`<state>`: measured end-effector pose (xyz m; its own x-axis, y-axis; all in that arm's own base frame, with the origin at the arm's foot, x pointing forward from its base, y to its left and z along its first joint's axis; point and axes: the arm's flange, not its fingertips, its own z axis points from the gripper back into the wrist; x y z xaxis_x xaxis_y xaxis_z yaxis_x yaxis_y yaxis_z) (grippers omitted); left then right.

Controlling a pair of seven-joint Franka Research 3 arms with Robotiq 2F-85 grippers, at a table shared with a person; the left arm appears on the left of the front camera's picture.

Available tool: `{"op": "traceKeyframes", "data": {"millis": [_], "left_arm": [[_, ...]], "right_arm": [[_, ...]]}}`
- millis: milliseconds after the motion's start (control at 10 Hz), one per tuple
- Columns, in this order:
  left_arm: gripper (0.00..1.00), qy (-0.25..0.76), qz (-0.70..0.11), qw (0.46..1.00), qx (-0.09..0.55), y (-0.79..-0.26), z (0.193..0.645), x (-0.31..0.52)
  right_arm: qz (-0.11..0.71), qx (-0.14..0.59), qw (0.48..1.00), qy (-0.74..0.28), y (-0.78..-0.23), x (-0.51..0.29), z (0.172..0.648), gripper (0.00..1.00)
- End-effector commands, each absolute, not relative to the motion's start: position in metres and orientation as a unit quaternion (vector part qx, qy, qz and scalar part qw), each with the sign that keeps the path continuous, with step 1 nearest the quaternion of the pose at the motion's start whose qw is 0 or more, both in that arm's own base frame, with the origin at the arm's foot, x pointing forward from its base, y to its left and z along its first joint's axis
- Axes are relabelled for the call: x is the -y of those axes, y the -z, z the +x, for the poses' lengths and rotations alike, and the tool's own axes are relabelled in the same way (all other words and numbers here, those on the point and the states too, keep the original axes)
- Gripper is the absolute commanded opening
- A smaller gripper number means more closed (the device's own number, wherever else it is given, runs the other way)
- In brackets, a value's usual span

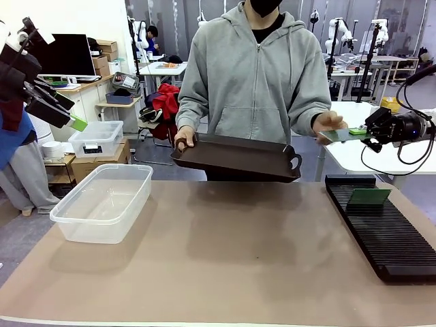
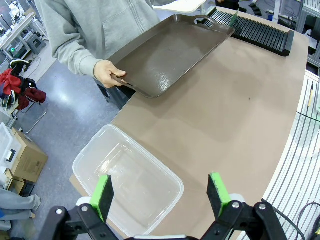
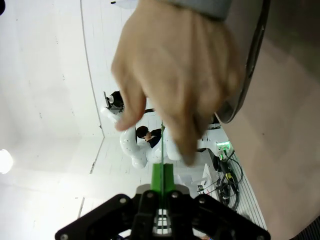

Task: Sort PCBs into racks and boxes based on the side picked up.
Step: If the short side of the Blank PCB is picked up, insert it into the PCB Rack ; if the long side is picked up, place it in the Organizing box.

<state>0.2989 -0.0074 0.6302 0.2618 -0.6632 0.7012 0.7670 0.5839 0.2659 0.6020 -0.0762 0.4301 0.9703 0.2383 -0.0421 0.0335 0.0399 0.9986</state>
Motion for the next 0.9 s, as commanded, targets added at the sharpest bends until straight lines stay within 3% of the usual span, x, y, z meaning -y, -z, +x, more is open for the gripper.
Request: {"op": "traceKeyframes", "data": {"millis": [0, 800], "left_arm": [[1.0, 0.453, -0.065, 0.793, 0.402, -0.6285, 0.2989, 0.0068], [1.0, 0.453, -0.065, 0.793, 0.402, -0.6285, 0.2989, 0.0068]], "right_arm": [[0.688, -0.097, 0.715, -0.07, -0.4302, 0.0762, 0.6026, 0.0], [0.688, -0.097, 0.715, -0.07, -0.4302, 0.0762, 0.6026, 0.0]]}}
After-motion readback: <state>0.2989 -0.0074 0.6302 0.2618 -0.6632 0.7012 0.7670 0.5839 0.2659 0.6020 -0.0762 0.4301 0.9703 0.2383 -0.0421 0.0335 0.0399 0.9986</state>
